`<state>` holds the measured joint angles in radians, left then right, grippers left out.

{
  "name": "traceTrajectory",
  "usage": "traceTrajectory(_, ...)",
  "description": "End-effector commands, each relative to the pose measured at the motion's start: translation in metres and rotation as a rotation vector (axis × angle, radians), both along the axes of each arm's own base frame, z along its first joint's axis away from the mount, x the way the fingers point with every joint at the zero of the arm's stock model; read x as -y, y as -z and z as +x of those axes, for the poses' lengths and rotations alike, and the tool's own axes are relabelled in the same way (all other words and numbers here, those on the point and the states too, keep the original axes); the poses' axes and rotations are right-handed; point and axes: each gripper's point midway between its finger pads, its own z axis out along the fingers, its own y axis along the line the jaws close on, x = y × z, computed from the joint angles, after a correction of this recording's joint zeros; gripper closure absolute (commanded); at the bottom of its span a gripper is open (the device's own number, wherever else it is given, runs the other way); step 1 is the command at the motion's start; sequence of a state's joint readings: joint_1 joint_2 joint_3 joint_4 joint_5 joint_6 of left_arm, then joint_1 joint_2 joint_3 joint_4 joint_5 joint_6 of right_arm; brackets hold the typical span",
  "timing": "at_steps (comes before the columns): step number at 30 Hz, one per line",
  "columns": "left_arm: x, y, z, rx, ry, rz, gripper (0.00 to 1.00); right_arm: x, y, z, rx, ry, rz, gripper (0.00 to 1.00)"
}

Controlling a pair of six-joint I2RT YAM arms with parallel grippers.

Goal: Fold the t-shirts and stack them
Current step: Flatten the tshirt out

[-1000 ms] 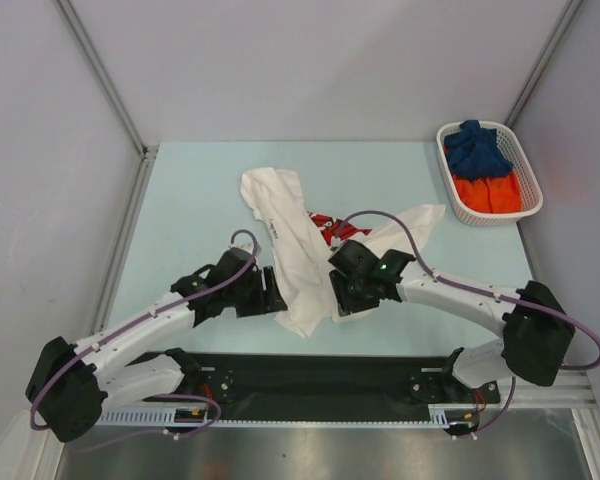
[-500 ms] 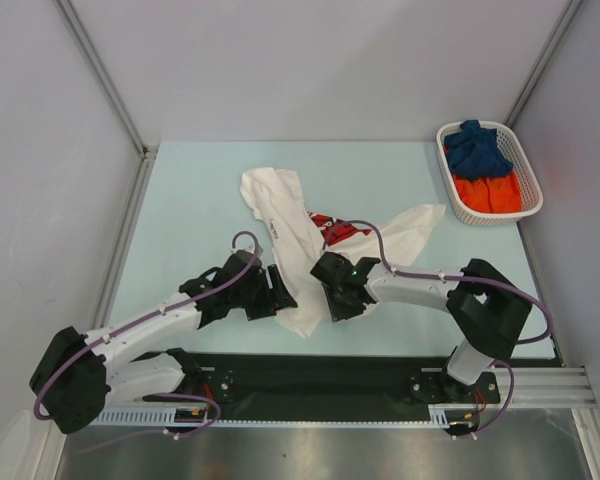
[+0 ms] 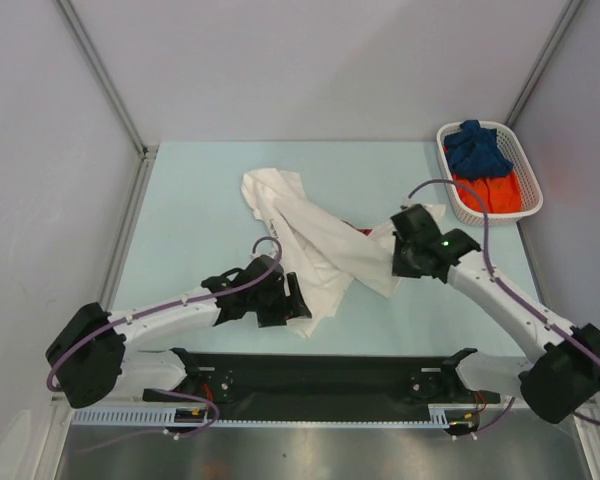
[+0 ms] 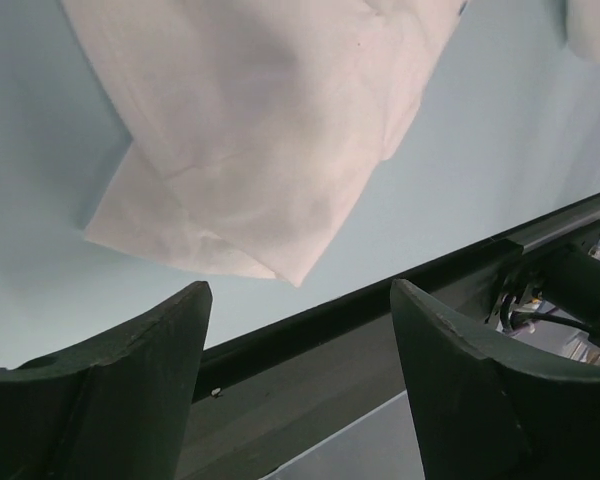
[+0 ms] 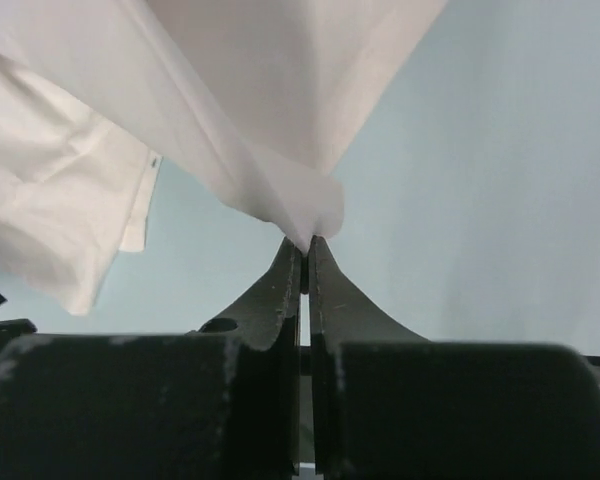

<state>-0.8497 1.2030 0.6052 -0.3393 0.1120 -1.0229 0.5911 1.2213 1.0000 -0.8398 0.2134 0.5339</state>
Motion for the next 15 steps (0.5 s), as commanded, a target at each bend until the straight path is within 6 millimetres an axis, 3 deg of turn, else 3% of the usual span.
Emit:
traceTrajectory(1, 0.025, -0.018, 0.011, 0.033, 0.008, -0.051, 0.21, 0.030, -0.018, 0.001, -0.001, -0.066, -0.018, 1.00)
traceTrajectory(4, 0.035, -0.019, 0.011, 0.033, 0.031, -0.040, 0.14, 0.049, -0.035, 0.035, 0.067, 0.000, -0.045, 1.00)
traceTrajectory(6, 0.037, -0.007, 0.009, -0.005, 0.039, -0.004, 0.13, 0.062, -0.043, 0.052, 0.071, 0.050, -0.050, 1.00)
traceTrajectory(9, 0.038, 0.007, 0.006, -0.041, 0.044, 0.047, 0.13, 0.070, -0.076, 0.082, 0.151, 0.119, -0.033, 1.00)
traceTrajectory(11, 0.036, 0.019, 0.002, -0.062, 0.044, 0.078, 0.14, 0.065, -0.109, 0.096, 0.247, 0.113, 0.007, 1.00)
traceTrajectory(15, 0.028, 0.037, -0.002, -0.083, 0.042, 0.129, 0.19, 0.048, -0.135, 0.101, 0.258, 0.071, 0.087, 1.00)
